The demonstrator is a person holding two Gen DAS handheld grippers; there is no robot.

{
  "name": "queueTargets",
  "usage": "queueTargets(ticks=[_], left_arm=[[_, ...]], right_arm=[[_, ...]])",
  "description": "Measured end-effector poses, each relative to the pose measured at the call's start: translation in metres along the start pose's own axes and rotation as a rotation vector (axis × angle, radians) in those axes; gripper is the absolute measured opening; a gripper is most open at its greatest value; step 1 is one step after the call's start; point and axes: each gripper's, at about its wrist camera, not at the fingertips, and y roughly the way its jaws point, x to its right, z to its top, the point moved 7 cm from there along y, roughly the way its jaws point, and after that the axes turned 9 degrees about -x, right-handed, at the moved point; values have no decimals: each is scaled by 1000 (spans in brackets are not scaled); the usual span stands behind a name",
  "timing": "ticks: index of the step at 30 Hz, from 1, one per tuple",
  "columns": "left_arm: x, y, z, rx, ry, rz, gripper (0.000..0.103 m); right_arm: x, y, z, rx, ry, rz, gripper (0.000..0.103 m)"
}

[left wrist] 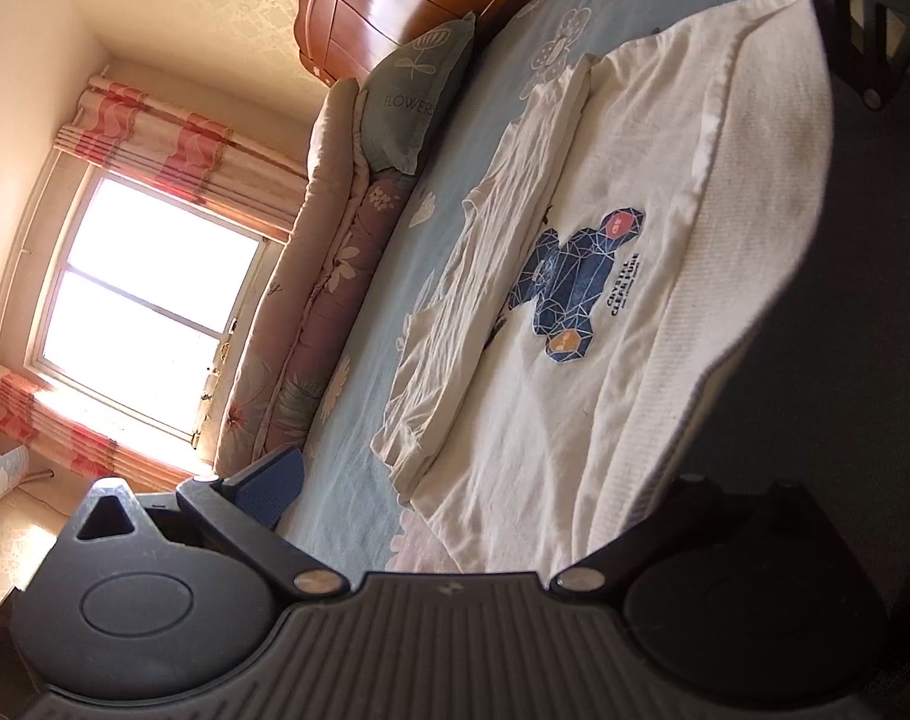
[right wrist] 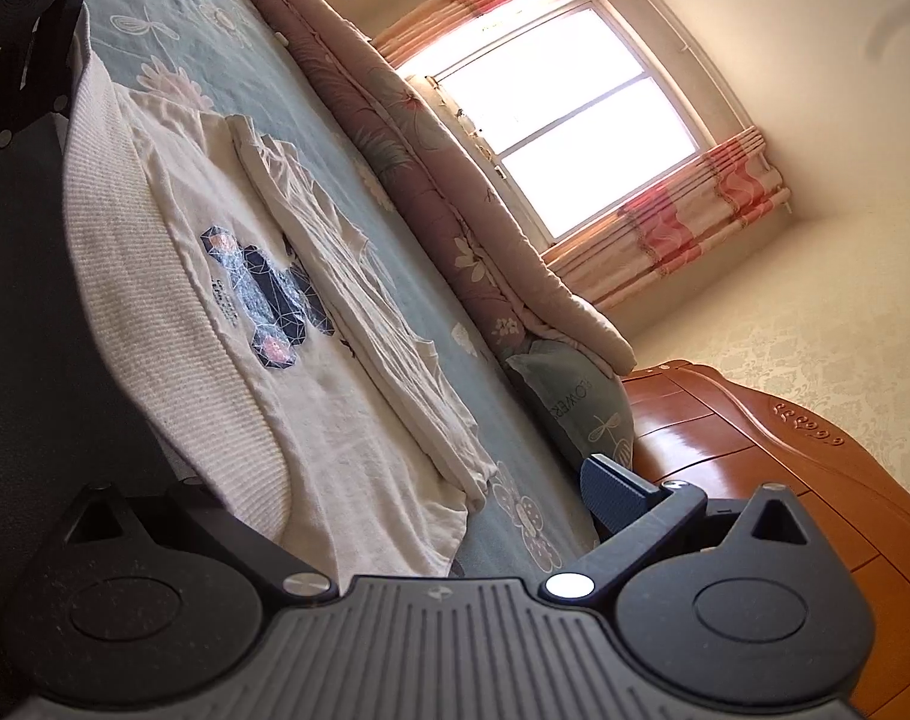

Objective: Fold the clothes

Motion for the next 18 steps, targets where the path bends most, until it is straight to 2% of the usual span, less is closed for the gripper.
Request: queueTargets(ticks=[7, 18], left_arm=[[-11, 19, 12, 22, 44, 0, 103], [-41, 60, 34, 41, 12, 57, 103]], right_arm=[[10, 20, 13, 14, -48, 1, 103], [39, 62, 41, 40, -71, -59, 103]])
